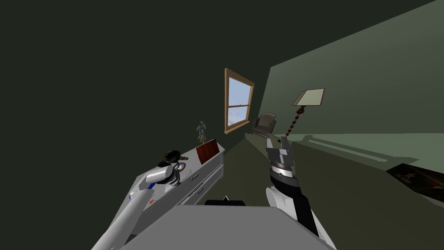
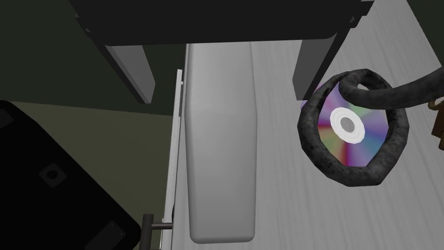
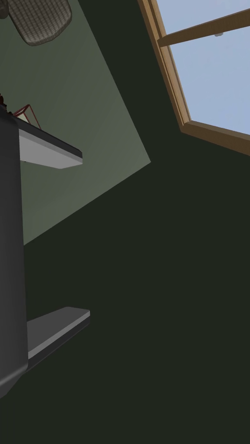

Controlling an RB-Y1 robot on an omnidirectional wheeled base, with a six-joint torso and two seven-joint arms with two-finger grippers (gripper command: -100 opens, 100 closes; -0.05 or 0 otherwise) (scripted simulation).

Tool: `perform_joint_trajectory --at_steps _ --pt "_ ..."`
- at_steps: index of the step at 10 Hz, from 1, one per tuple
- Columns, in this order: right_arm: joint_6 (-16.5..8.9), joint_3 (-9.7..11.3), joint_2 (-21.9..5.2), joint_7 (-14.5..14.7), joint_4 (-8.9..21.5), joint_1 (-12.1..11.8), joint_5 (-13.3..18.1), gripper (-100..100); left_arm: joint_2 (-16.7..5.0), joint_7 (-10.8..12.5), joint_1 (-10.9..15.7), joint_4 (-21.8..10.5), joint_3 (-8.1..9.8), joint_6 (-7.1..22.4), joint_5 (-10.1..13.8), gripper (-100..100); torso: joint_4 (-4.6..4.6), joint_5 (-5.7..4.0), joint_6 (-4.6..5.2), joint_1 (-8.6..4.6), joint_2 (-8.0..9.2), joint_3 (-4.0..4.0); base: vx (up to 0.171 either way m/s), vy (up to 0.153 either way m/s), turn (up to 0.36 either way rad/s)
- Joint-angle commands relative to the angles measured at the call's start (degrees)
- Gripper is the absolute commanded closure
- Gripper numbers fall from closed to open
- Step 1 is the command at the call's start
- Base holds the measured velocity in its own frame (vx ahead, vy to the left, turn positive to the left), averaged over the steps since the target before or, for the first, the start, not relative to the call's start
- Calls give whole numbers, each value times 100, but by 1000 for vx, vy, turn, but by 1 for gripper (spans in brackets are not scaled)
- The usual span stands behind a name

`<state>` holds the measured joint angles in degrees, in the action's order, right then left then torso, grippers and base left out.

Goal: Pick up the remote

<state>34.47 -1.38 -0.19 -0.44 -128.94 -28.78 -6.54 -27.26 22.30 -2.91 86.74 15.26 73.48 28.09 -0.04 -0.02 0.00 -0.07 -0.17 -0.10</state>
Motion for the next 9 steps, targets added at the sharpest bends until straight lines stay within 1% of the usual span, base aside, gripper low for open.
perform_joint_trajectory --at_steps 1,2,3,4,6,7,9 --pt "0 0 0 0 0 0 0 0 -134 56 -1 -219 6 286 107 -100 0 0 0 0 0 0 80 -9 -119" --pt "0 0 0 0 0 0 0 0 -134 56 -1 -219 6 367 107 -100 -2 0 0 1 -7 -4 60 -1 -45" --pt "0 0 0 0 0 0 0 0 -221 98 11 -329 9 567 166 -100 -2 1 -2 3 -4 -3 49 9 -56" --pt "0 0 0 0 0 0 0 0 -221 98 11 -329 9 579 166 -100 -1 1 -2 7 0 0 36 11 -35" --pt "0 0 0 0 0 0 0 0 -366 166 25 -508 11 918 257 -100 1 1 -2 7 6 3 47 9 -69" --pt "0 0 0 0 0 0 0 0 -421 191 24 -578 8 1041 291 -100 0 2 -1 7 0 0 73 15 -70" --pt "0 -1 0 0 0 -1 0 0 -478 223 -2 -688 -9 1191 329 -100 -2 3 -2 12 -5 -3 68 27 -31"
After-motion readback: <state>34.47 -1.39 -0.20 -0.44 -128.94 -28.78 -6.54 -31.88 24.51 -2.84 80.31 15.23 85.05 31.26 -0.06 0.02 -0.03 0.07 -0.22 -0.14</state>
